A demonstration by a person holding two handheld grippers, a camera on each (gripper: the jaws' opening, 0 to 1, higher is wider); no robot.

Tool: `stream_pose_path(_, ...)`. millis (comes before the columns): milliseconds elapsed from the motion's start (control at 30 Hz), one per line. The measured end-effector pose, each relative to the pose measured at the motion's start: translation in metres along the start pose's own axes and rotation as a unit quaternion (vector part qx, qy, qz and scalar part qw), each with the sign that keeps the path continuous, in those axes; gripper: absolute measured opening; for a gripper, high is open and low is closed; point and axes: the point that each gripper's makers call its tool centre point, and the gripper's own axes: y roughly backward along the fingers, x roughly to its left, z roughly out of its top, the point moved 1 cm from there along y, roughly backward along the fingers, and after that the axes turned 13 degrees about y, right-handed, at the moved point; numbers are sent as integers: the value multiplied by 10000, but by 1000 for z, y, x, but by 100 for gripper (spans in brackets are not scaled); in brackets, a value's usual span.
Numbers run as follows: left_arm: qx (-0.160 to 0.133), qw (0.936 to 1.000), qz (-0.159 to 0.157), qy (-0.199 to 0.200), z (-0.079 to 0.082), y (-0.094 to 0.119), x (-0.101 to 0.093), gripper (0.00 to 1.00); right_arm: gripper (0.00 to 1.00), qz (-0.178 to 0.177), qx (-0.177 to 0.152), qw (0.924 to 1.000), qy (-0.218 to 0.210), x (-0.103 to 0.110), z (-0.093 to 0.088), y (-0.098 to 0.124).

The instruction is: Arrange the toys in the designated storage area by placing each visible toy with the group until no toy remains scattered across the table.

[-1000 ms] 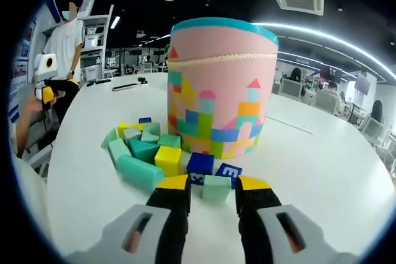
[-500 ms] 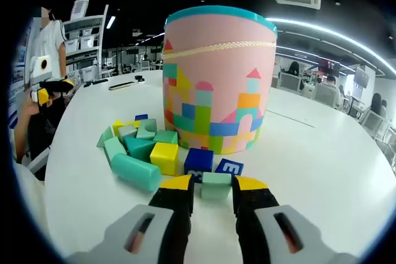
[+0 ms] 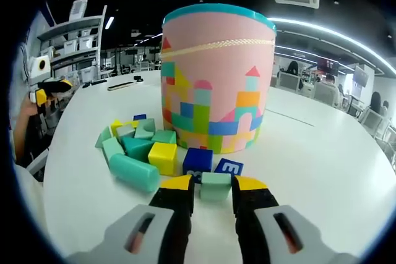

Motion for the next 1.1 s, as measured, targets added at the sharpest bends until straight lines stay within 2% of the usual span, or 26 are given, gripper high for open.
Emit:
stream_pose_path(100,7,10000,9,-9,0,0,0,47,20,11,-55,10000,29,0,1,-2)
stream_pose_path(267,-4,10000,34,-12,1,1,3,47,19,-81,-91,9996,-270,-8,0,2)
stream_pose_path(333,-15,10000,49,-2,1,2,5,47,19,-211,-198,9992,-291,-13,5,7)
stream_pose_path(400,-18,10000,50,-2,1,2,5,47,19,-189,-383,9982,-415,-16,16,15)
stream_pose_path(767,19,10000,26,-57,0,0,1,47,19,-32,-705,9968,-369,-14,55,44)
stream_pose_path(967,24,10000,42,-62,0,0,1,46,19,169,-907,9949,-410,6,75,59)
stream_pose_path(1100,40,10000,33,-59,-1,0,1,46,19,255,-996,9933,-523,10,84,65)
